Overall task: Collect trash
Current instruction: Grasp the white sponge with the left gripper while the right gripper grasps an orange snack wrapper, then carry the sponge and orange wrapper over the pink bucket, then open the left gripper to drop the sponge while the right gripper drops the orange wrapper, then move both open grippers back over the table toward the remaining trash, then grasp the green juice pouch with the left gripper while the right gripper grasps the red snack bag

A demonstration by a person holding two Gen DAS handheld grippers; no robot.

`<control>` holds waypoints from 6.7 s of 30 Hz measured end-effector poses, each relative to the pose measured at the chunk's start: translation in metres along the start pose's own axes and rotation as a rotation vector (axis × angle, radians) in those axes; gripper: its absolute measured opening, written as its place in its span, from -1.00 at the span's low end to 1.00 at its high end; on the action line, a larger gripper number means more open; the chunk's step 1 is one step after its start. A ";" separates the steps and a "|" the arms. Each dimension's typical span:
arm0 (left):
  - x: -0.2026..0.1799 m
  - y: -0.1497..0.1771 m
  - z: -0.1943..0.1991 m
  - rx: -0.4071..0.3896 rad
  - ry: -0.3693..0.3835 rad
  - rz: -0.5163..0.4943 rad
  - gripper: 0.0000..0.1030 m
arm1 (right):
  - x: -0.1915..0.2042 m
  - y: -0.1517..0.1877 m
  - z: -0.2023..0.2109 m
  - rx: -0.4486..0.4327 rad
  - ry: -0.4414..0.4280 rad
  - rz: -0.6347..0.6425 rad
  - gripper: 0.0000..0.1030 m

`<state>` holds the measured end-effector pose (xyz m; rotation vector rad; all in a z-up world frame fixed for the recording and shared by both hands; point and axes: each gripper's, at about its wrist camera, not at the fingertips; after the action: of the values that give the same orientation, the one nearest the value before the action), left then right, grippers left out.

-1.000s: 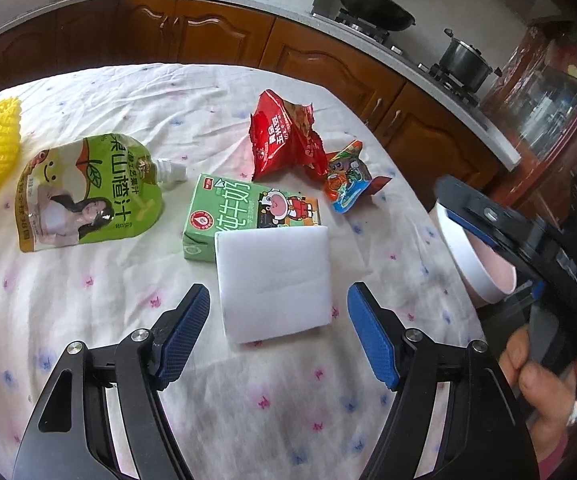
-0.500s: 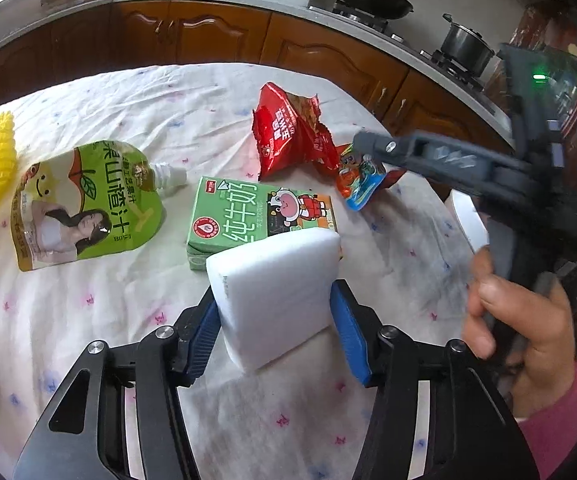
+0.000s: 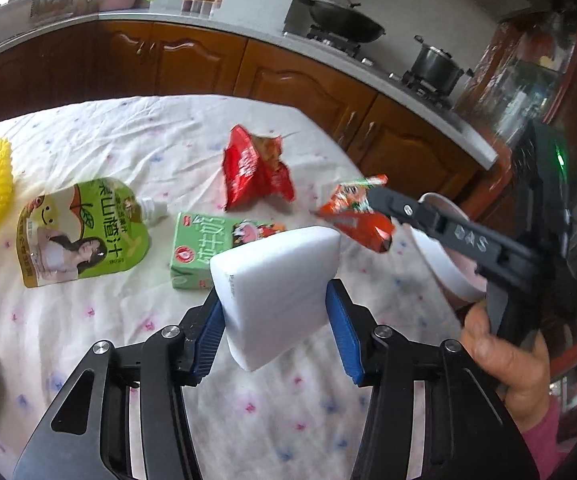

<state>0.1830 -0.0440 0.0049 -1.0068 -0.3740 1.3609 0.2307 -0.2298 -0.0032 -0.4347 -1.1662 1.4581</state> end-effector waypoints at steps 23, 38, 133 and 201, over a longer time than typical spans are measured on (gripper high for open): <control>-0.083 -0.003 0.006 -0.012 0.120 -0.089 -0.06 | -0.055 0.007 0.137 -0.168 0.128 -0.096 -0.99; -0.142 -0.009 -0.013 0.010 0.192 -0.165 -0.06 | -0.103 0.007 0.181 -0.237 0.208 -0.165 -0.99; -0.092 0.001 -0.022 0.043 0.071 -0.107 0.37 | -0.089 0.018 0.150 -0.207 0.155 -0.226 0.71; 0.115 -0.059 -0.050 0.208 -0.169 -0.463 -0.28 | 0.033 -0.012 -0.075 0.073 -0.010 0.005 0.69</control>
<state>0.2838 0.0494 -0.0145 -0.5868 -0.5425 1.0388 0.2880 -0.1717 -0.0147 -0.3807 -1.1170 1.5032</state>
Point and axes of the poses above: each gripper's, at about its wrist camera, not at the fingertips, and z roughly against the way its jaws point, x to its left, y to its underside, and after that the axes turned 12 degrees about -x, right-handed
